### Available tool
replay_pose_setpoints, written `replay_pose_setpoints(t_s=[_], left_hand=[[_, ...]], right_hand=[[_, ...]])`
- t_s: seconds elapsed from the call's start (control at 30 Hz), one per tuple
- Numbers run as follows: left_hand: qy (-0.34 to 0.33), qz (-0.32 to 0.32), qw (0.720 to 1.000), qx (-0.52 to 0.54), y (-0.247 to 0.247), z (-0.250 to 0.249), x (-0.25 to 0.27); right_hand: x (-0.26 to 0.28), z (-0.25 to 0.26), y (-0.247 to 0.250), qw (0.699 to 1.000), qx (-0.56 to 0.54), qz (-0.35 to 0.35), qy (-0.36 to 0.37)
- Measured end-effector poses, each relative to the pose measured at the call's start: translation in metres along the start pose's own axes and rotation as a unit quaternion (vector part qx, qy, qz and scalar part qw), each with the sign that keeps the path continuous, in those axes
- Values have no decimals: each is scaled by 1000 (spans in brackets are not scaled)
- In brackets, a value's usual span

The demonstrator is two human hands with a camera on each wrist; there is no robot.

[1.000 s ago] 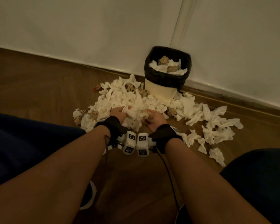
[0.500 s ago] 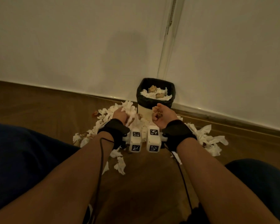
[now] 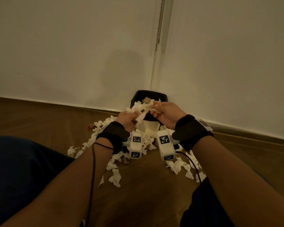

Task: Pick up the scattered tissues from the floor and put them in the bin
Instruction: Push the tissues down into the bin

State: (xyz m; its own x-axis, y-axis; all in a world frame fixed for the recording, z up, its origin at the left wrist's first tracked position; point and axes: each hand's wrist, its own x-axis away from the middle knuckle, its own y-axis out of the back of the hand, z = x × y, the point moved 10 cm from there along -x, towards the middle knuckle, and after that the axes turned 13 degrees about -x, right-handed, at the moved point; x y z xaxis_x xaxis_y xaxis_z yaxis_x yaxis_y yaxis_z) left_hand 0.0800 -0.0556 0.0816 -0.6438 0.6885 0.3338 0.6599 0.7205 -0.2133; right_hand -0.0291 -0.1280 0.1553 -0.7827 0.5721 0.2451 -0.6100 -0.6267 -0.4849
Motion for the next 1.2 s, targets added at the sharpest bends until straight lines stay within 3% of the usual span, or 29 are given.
replay_pose_setpoints(t_s=[0.2,0.43,0.67,0.83,0.9,1.0,1.2], left_hand=[[-19,24,998,54,-9,-7,6],[-31,12,998,47,-5,-9,5],[-62,36,997,18,-6,-23,11],[-71,-33,993,-91,6,-21,12],[-71,-44,994,-67,9,-19,13],[-70,-2,997,22,-1,-18,17],[-83,-40,996,-14,2,-23,23]], right_hand=[[4,30,-3,996,-63,18,52],[3,27,2,992,-127,-12,13],[1,28,-4,998,17,-14,52],[3,29,-9,997,53,-6,61],[5,28,-12,997,47,9,57],[10,25,-16,998,38,23,43],[15,28,-2,996,77,-6,43]])
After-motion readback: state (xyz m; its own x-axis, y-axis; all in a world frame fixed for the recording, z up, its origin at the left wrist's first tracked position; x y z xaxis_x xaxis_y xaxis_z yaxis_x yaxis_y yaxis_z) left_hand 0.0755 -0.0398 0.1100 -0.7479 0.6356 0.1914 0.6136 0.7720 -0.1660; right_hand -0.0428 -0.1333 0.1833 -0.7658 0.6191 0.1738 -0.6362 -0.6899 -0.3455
